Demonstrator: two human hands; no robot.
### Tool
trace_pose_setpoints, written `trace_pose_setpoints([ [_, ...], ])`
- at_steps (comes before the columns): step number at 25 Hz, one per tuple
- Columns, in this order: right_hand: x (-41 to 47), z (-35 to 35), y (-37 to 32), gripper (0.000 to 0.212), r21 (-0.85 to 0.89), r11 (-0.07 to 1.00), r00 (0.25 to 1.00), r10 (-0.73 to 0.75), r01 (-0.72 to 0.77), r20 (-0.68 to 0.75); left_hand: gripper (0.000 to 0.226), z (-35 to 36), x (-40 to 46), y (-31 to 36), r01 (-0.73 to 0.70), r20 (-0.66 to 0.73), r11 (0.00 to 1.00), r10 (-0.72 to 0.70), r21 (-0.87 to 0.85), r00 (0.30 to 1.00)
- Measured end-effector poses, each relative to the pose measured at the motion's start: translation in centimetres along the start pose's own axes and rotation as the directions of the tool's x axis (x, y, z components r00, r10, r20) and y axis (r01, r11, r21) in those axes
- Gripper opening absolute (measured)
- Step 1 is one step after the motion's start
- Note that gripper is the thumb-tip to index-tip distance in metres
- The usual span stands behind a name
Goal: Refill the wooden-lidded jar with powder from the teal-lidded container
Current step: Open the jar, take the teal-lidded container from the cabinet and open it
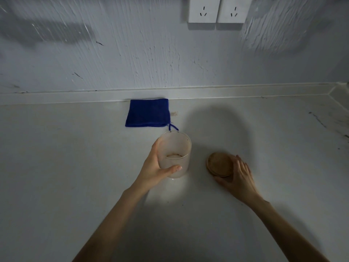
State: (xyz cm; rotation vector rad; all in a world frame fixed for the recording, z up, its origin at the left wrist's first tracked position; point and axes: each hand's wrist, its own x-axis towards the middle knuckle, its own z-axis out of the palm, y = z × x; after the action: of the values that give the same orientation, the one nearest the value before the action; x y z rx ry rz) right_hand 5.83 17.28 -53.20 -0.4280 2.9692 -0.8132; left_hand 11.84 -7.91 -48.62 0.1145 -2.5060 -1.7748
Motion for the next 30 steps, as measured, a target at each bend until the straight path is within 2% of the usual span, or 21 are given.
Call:
trace_pose_setpoints([
  [4, -0.6, -0.4, 0.1, 0.089, -0.039, 0.998, 0.998, -0.056, 0.057, 0.040, 0.085, 0.0, -2.0, -0.1, 0.009, -0.060, 0.997, -0.004, 0.079, 0.998],
  [9, -2.6, -1.1, -0.1, 0.085, -0.056, 0.973, 0.971, -0.216, 0.222, 0.106, 0.075, 2.1, -6.3, 1.3, 0.095, -0.170, 0.950, -0.046, 0.296, 0.984],
  [12, -3.9, -1.3, 0.0, 0.080, -0.050, 0.958, 0.952, -0.272, 0.281, 0.142, 0.099, 3.5, -8.8, 1.3, 0.127, -0.209, 0.836, -0.016, 0.534, 0.978],
  [14, -4.8, -1.7, 0.2, 0.077, -0.050, 0.957, 0.949, -0.276, 0.286, 0.152, 0.099, 4.1, -10.2, 0.7, 0.128, -0.193, 0.767, -0.005, 0.629, 0.981],
  [21, -11.0, -2.1, 0.5, 0.070, -0.043, 0.967, 0.956, -0.242, 0.252, 0.168, 0.065, 5.4, -16.1, 0.4, 0.107, -0.167, 0.723, 0.013, 0.683, 0.986],
  [30, -22.7, -1.1, -1.6, 0.066, -0.040, 0.973, 0.966, -0.218, 0.225, 0.137, 0.066, 5.2, -27.1, -0.4, 0.065, -0.100, 0.741, 0.003, 0.668, 0.995],
])
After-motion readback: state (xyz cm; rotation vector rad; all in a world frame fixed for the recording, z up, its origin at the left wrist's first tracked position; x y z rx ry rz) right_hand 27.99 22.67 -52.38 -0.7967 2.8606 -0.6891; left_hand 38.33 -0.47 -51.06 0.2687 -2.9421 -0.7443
